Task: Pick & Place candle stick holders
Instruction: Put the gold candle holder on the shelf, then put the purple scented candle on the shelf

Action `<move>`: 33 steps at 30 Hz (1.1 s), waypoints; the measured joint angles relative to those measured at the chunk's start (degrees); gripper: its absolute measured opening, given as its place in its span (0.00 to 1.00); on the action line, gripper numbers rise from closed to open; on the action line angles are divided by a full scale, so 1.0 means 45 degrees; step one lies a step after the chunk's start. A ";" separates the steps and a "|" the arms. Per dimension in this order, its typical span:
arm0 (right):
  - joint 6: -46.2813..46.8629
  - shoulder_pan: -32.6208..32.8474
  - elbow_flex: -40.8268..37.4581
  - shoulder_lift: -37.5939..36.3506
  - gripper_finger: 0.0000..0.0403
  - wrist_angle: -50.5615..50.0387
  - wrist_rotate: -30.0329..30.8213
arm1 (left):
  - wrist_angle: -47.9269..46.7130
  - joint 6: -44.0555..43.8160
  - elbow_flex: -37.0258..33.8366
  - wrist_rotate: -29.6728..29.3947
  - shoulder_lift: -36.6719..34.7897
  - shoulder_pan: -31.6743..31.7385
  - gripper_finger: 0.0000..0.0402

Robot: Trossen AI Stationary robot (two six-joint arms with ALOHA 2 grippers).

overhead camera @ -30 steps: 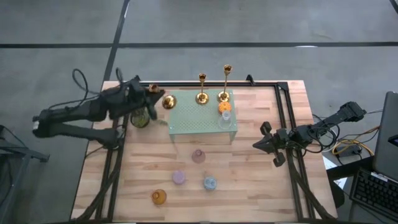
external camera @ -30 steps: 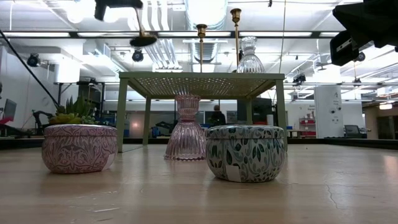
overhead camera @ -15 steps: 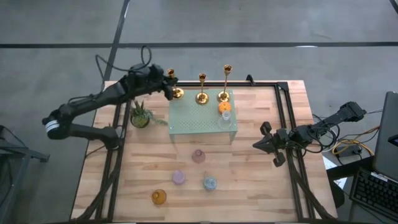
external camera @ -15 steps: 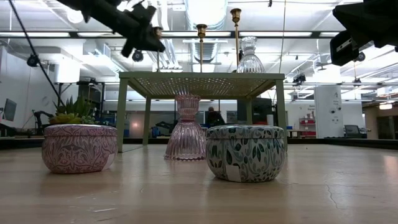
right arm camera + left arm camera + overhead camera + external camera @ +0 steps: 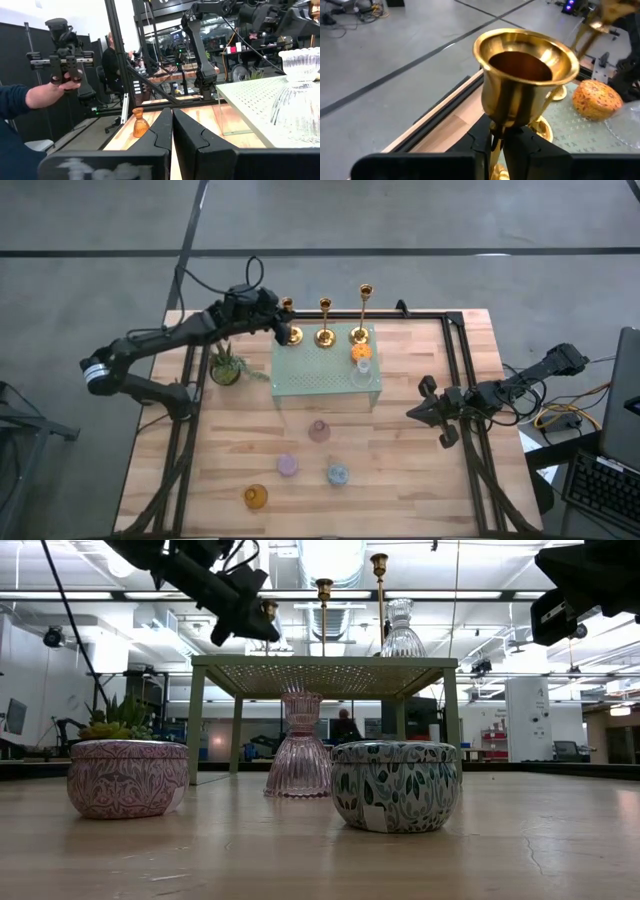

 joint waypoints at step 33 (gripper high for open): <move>-0.0024 -0.0003 0.0000 -0.0001 0.02 0.0001 0.0003 | -0.1767 0.1102 -0.0828 0.0163 -0.0431 -0.0532 0.45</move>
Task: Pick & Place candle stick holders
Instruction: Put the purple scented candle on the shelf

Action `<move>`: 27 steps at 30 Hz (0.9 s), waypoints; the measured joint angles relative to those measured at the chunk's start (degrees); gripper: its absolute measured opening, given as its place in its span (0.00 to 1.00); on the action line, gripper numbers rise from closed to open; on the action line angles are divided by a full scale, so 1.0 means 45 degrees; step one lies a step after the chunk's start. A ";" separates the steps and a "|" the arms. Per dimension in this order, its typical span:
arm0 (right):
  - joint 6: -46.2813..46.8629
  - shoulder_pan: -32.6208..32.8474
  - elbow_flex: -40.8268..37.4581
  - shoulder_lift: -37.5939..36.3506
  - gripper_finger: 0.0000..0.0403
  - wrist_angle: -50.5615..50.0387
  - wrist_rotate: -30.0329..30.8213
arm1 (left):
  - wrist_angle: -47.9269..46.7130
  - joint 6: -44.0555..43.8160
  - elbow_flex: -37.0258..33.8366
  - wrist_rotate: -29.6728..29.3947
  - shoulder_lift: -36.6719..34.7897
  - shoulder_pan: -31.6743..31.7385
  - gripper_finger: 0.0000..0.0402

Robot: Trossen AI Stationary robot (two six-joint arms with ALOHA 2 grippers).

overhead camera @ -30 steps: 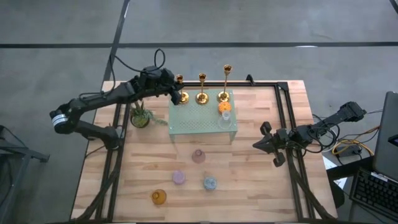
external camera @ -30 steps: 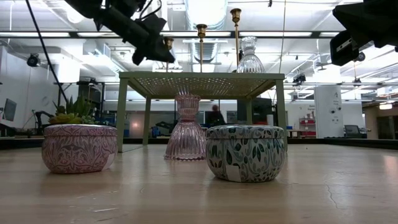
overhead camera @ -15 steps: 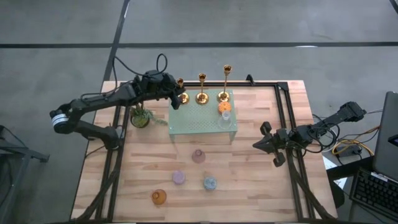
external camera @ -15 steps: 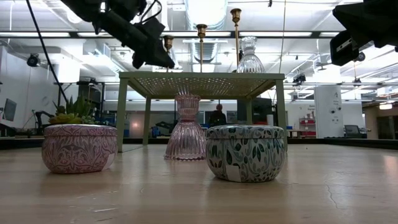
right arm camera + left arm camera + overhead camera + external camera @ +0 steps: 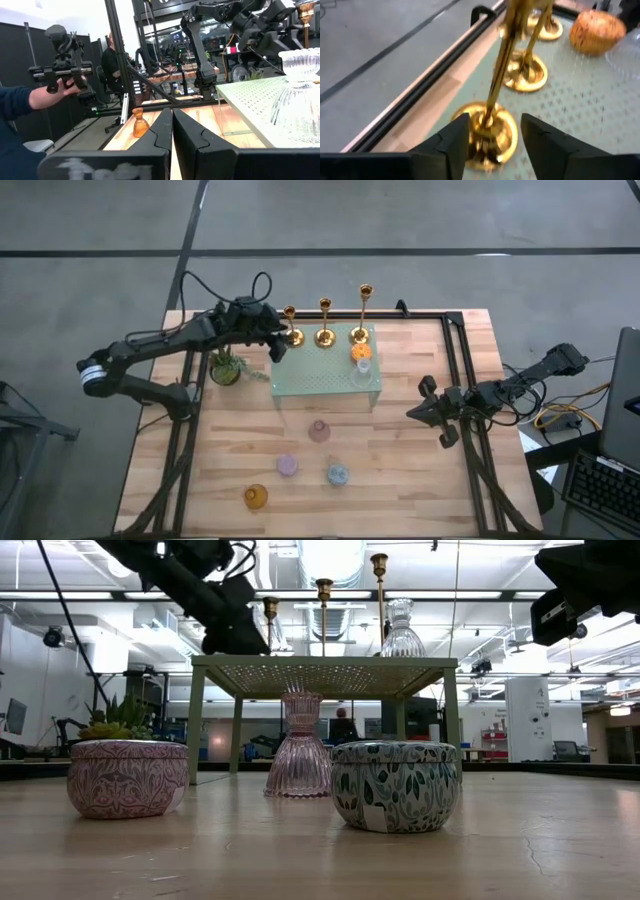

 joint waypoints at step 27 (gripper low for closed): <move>0.0002 0.0000 0.0000 0.0001 0.02 -0.0003 -0.0001 | -0.2460 -0.0766 -0.1914 0.0294 -0.5224 -0.6918 0.53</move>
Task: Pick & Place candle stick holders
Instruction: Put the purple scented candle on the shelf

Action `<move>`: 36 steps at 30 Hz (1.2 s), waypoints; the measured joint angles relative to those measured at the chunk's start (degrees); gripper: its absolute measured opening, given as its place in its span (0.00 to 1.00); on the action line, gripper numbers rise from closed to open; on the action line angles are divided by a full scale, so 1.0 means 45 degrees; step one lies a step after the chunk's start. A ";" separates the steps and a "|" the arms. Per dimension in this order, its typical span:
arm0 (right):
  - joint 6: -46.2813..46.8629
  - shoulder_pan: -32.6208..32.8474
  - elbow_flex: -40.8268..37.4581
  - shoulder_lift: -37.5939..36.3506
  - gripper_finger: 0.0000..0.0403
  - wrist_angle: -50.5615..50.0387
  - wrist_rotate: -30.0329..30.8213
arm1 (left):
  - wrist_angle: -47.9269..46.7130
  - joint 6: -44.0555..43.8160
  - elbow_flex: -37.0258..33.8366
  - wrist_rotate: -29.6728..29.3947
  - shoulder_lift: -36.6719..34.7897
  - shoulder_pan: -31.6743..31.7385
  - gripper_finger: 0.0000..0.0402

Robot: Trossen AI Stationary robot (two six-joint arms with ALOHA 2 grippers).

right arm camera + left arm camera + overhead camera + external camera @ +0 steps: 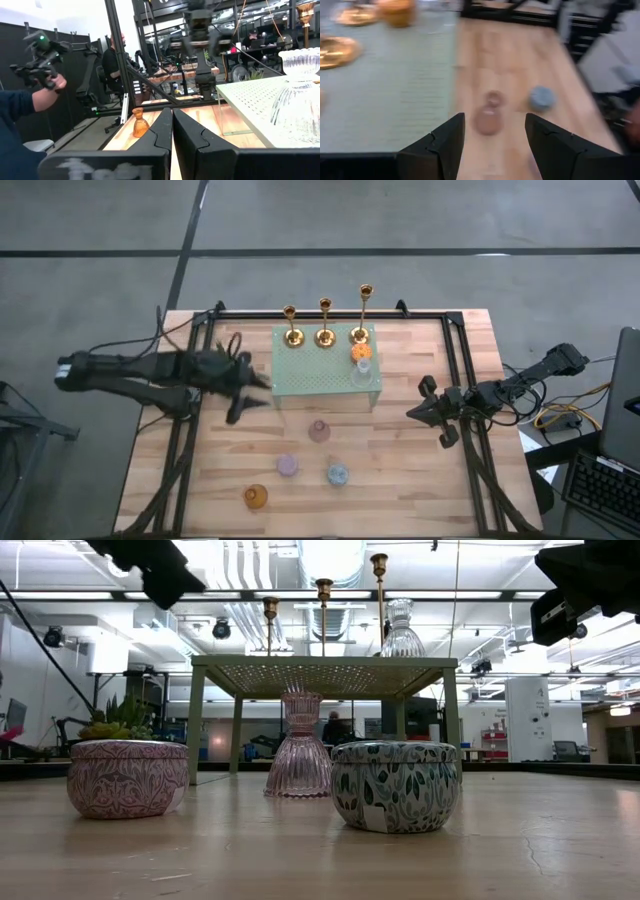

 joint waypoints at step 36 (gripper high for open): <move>0.0023 0.0002 0.0000 0.0000 0.02 0.0002 -0.0002 | 0.1887 -0.5270 -0.0334 -0.6244 0.5818 -0.7088 0.75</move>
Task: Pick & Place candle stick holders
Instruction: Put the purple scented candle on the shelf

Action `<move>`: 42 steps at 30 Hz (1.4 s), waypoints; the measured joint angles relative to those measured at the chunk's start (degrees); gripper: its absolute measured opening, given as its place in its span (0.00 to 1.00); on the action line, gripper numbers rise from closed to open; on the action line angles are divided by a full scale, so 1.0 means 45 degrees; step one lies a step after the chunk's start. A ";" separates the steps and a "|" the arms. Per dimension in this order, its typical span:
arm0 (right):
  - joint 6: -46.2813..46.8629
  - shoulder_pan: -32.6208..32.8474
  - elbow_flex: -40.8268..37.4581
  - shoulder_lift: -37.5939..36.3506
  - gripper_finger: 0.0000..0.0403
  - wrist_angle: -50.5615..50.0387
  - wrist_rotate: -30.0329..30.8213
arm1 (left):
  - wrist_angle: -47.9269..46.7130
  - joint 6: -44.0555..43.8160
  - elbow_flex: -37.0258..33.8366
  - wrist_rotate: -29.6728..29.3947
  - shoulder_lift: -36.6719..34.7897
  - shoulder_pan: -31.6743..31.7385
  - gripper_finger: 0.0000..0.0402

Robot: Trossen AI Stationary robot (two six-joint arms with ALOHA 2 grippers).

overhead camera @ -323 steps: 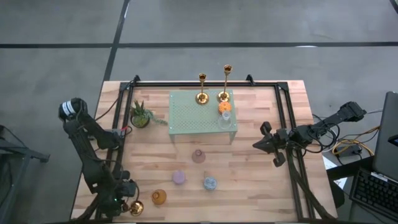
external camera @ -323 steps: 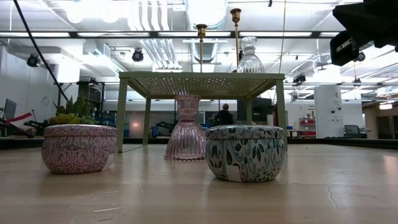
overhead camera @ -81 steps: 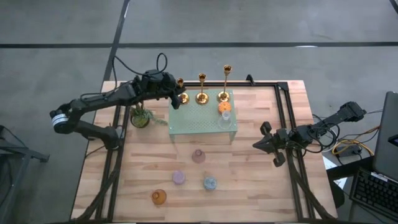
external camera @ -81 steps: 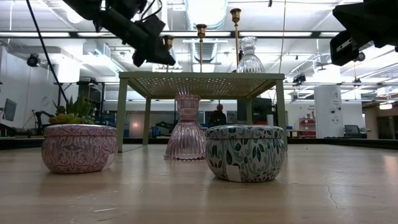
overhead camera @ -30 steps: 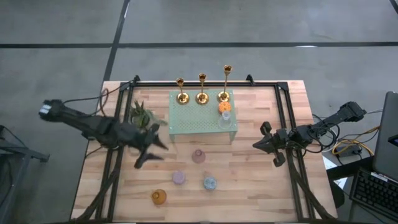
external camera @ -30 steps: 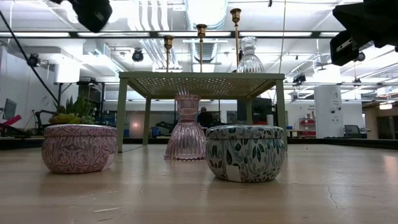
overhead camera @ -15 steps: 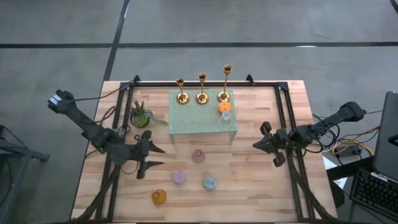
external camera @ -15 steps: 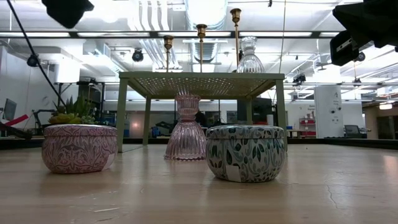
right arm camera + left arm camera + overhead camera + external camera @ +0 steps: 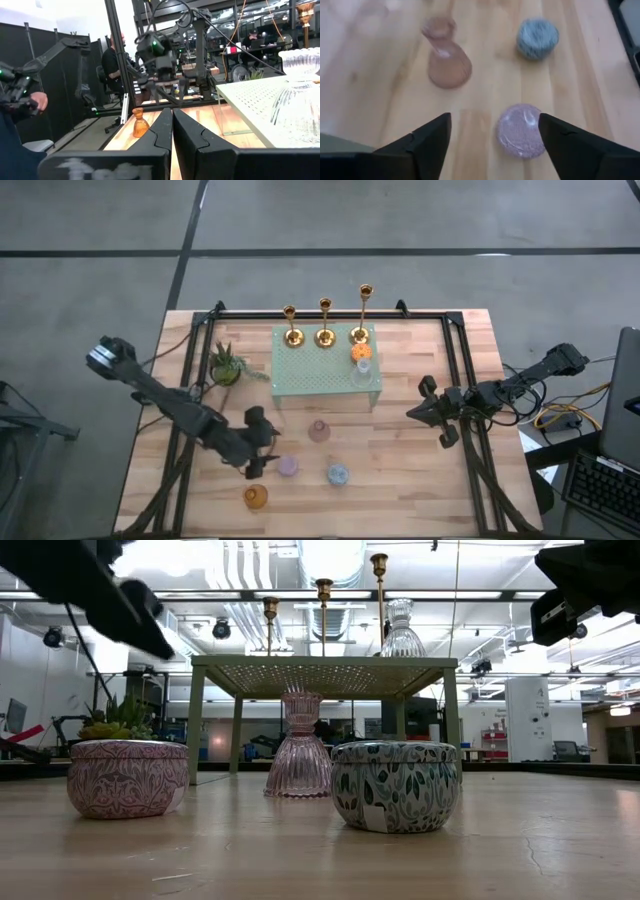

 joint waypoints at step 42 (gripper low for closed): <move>-0.0005 -0.0002 0.0000 0.0000 0.02 -0.0002 0.0000 | 0.0232 0.0962 0.2107 0.2487 0.5534 0.0430 0.76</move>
